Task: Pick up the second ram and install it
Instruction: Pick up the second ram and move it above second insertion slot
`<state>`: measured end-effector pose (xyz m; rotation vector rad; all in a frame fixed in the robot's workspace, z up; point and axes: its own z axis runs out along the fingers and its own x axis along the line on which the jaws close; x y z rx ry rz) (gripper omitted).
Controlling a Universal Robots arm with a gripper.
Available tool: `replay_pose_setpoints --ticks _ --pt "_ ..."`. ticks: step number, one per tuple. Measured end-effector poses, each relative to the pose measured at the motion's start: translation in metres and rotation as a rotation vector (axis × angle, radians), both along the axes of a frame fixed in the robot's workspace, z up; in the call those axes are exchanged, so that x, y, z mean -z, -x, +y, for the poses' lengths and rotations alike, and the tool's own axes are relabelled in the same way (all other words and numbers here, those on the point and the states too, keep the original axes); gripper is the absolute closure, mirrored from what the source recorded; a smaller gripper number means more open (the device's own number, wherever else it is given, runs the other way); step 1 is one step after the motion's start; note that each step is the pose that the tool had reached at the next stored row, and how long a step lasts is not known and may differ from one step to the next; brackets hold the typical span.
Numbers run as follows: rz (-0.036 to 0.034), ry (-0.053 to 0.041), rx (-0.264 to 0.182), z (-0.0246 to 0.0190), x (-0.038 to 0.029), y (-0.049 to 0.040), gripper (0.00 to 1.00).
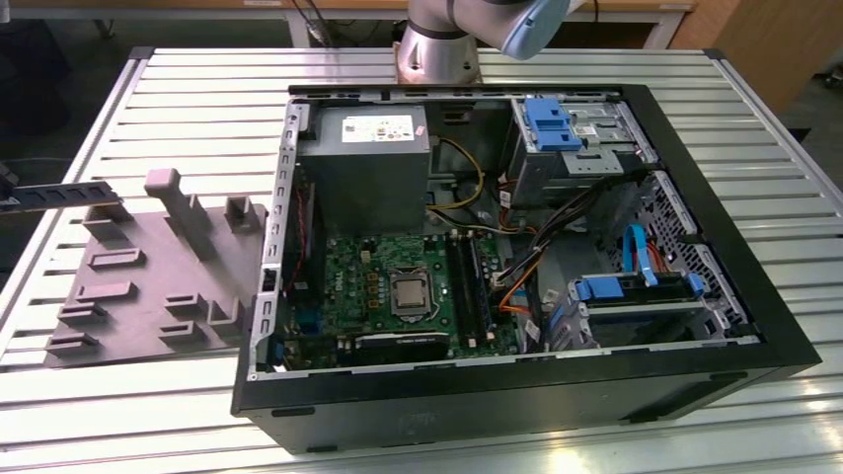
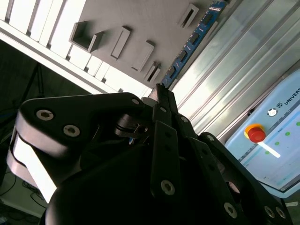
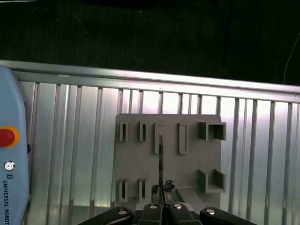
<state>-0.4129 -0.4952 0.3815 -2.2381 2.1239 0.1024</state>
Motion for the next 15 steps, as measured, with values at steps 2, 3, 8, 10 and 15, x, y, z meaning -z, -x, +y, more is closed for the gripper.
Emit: replay_pose_setpoints --ticks 2,3,8,10,15 --pt "-0.0001 0.0 0.0 0.0 -0.0016 0.0 0.89" --pt "-0.0001 0.0 0.0 0.0 -0.0024 0.0 0.89" --pt "-0.0005 0.0001 0.0 0.0 -0.0067 0.0 0.89" --pt "-0.0006 0.0 0.0 0.0 -0.0082 0.0 0.89" --pt "-0.0008 0.0 0.0 0.0 -0.0109 0.0 0.89"
